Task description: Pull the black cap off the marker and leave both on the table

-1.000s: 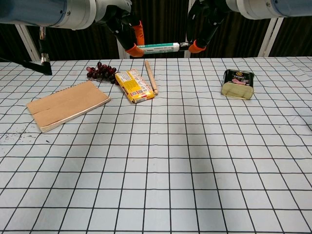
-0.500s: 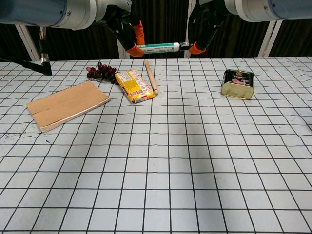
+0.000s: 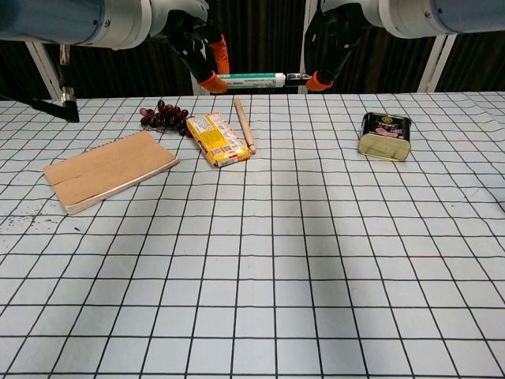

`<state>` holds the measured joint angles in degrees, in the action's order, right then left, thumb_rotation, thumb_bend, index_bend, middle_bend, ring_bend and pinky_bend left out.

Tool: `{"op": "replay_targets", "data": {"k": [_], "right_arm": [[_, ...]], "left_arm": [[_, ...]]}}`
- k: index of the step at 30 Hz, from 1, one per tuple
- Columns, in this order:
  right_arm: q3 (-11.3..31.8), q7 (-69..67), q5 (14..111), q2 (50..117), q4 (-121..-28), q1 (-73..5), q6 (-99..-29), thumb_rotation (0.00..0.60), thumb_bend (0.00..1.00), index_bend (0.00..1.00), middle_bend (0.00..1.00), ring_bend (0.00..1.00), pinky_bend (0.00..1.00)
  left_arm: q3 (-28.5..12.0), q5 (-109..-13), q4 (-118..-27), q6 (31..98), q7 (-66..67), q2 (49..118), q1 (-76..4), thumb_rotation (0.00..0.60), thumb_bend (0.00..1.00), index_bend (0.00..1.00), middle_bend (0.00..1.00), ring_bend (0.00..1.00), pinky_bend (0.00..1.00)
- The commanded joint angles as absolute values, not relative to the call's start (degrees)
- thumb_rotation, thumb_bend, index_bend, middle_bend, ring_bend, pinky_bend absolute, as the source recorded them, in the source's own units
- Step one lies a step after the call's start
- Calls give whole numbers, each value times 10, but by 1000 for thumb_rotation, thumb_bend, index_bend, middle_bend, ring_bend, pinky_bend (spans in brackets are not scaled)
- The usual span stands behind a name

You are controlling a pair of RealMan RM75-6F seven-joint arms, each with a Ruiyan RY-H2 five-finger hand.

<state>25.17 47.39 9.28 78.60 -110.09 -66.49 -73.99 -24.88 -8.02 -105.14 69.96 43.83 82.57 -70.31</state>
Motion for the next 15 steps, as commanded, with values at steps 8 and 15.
{"op": "replay_targets", "data": {"k": [8,15], "right_arm": [[248,475,78,782,-1095,-668,-733,600,353,614,0,24,0],[244,467,81,783,-1092,-667,-728,600,354,575,0,29,0]], "left_arm": [[-242,-82,-1055,699,433,817,-697,600,633,729,109,0,0],[-239,-92,-1059,699,422,811,-689,600,634,731,110,0,0]]}}
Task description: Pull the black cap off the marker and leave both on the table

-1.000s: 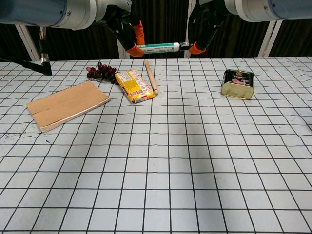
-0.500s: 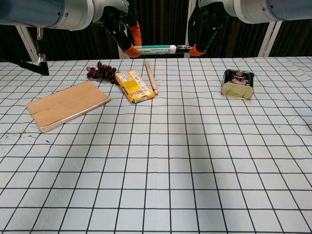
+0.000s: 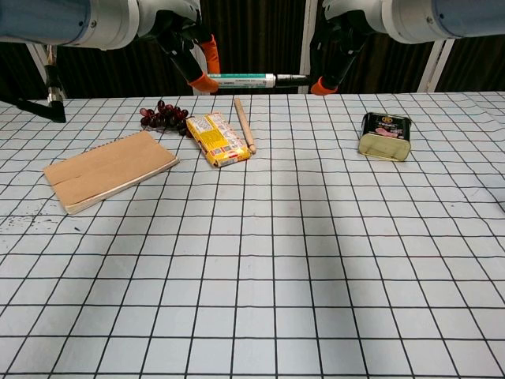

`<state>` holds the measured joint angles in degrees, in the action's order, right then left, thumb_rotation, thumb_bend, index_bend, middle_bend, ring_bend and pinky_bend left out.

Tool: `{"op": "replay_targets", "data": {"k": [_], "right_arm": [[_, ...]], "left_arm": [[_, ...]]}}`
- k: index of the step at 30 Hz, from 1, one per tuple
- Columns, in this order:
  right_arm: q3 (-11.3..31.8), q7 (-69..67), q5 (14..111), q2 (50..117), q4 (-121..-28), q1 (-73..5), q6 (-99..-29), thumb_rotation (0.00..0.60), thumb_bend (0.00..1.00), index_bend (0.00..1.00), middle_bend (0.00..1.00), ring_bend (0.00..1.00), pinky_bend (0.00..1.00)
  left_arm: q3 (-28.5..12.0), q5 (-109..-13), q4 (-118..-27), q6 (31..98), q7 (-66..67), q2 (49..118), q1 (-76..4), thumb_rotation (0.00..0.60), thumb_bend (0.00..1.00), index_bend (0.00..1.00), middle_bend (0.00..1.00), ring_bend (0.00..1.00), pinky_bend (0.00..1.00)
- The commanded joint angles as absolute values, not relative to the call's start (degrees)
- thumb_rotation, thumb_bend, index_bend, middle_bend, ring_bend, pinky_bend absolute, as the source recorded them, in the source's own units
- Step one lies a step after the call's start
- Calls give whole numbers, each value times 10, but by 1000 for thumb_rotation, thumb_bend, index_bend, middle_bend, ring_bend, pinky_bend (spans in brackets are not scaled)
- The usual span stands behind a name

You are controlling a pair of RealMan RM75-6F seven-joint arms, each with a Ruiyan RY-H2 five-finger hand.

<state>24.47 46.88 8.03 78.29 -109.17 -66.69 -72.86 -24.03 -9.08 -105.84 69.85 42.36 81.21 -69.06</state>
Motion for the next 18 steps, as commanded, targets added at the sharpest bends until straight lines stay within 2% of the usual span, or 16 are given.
{"op": "replay_targets", "data": {"k": [1,4,6,14,18], "right_arm": [[245,465,80,783,-1093,-666,-726,600,354,525,0,29,0],[243,467,80,780,-1097,-667,-723,600,354,398,0,29,0],[243,466,80,779,-1097,-669,-723,600,354,368,0,29,0],[245,467,82,784,-1097,-677,-731,600,353,350,0,29,0],[245,468,82,788,-1095,-681,-729,600,354,379,0,29,0]], "left_arm": [[-239,-91,-1060,699,421,810,-689,600,634,731,110,0,0],[-238,-91,-1062,697,421,808,-688,600,634,731,110,0,0],[-238,-90,-1062,696,419,808,-687,600,635,731,110,0,0],[-237,-90,-1061,694,415,809,-688,600,635,731,110,0,0],[-236,-92,-1058,693,413,812,-689,600,635,731,110,0,0]]}}
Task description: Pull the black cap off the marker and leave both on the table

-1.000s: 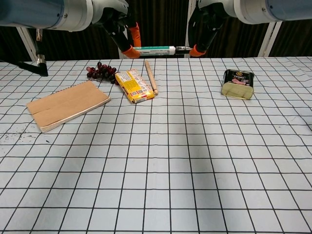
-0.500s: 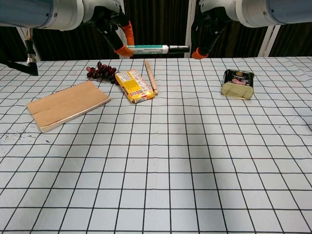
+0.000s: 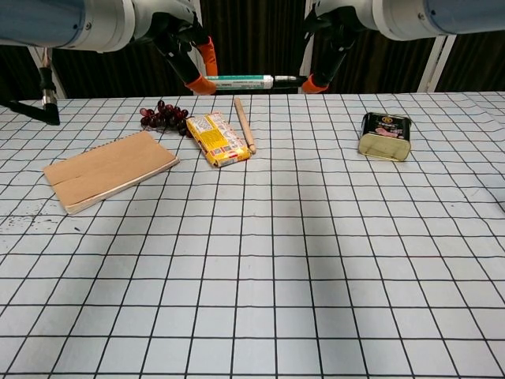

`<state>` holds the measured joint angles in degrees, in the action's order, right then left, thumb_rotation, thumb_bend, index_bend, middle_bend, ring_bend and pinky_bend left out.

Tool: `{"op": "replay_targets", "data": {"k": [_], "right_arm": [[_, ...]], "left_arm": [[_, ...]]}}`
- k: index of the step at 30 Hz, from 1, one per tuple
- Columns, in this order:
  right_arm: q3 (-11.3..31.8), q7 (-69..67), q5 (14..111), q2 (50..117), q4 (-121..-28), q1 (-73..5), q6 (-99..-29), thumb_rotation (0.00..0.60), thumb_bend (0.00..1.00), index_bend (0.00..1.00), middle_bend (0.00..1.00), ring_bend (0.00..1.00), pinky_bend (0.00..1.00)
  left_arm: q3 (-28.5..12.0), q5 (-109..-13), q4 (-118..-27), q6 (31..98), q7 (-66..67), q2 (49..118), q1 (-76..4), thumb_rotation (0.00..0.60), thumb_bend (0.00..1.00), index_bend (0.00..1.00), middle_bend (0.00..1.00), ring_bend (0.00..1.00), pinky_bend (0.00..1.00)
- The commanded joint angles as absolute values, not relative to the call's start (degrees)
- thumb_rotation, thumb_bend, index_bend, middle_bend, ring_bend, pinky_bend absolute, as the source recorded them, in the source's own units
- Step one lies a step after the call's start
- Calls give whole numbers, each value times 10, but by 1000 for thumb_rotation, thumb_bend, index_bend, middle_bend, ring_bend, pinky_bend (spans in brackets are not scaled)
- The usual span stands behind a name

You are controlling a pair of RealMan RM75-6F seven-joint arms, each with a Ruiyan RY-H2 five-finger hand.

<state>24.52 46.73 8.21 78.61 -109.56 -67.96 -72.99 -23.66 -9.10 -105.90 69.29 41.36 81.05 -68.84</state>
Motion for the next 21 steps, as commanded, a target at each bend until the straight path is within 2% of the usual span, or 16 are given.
{"op": "replay_targets", "data": {"k": [1,13,21], "right_arm": [[244,469,80,789,-1094,-682,-729,600,353,385,0,29,0],[244,471,77,799,-1080,-692,-730,600,357,487,0,29,0],[244,468,77,794,-1082,-690,-732,600,359,502,0,29,0]], "left_arm": [[-237,-93,-1057,693,412,813,-690,600,635,731,110,0,0],[-236,-101,-1054,695,407,820,-692,600,636,732,110,0,0],[-236,-99,-1057,699,409,820,-693,600,636,733,110,0,0]]}}
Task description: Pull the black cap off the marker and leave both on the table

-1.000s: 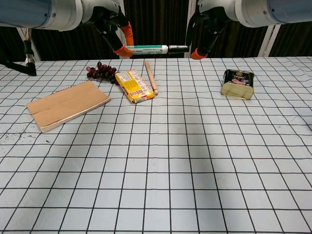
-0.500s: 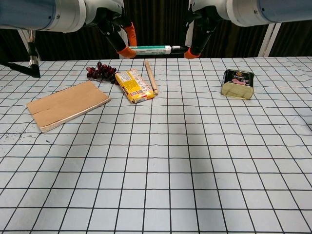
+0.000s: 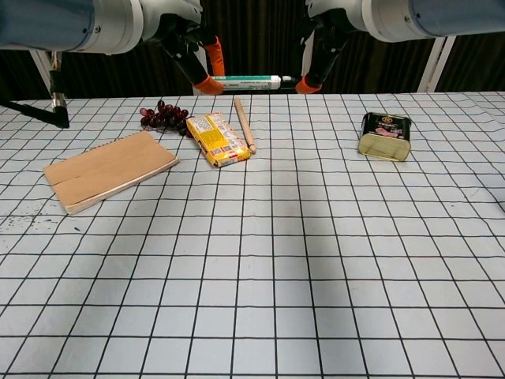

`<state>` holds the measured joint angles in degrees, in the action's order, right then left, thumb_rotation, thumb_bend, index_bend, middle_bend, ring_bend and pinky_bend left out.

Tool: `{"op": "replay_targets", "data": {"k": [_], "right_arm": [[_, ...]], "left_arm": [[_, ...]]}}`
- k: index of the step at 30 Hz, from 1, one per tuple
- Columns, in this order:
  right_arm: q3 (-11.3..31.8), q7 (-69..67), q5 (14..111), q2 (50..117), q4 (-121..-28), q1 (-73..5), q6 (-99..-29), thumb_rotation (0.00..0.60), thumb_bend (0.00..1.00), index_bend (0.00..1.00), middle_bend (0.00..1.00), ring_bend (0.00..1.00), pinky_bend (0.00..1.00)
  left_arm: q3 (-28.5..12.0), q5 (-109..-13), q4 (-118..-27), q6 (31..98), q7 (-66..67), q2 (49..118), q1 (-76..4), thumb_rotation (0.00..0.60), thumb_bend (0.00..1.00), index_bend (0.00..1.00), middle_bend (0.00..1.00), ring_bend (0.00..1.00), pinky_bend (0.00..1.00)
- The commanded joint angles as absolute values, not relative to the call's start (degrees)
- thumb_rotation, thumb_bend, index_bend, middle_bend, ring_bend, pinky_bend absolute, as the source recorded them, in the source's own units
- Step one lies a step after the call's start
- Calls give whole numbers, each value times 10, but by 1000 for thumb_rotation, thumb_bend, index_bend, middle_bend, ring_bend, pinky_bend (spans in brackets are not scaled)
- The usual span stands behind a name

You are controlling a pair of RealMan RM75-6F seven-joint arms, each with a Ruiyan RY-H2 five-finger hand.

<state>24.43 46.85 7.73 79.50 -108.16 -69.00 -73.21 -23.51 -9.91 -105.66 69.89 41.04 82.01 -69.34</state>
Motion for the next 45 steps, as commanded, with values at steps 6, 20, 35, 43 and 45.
{"op": "replay_targets", "data": {"k": [6,20,35,43,45], "right_arm": [[243,468,76,793,-1083,-689,-731,600,365,522,0,29,0],[244,467,73,794,-1079,-692,-727,600,381,568,0,29,0],[242,468,77,795,-1077,-693,-733,600,458,707,0,31,0],[239,465,84,788,-1080,-687,-735,600,480,738,0,37,0],[237,464,85,786,-1082,-684,-735,600,482,740,0,37,0]], "left_arm": [[-235,-100,-1056,699,410,823,-694,600,636,733,110,0,0],[-236,-103,-1055,701,407,824,-693,600,636,734,110,0,0],[-233,-112,-1055,695,396,821,-685,600,637,734,110,0,0],[-226,-119,-1066,694,388,807,-671,600,637,735,110,0,0],[-224,-122,-1070,692,383,802,-665,600,637,736,111,0,0]]}}
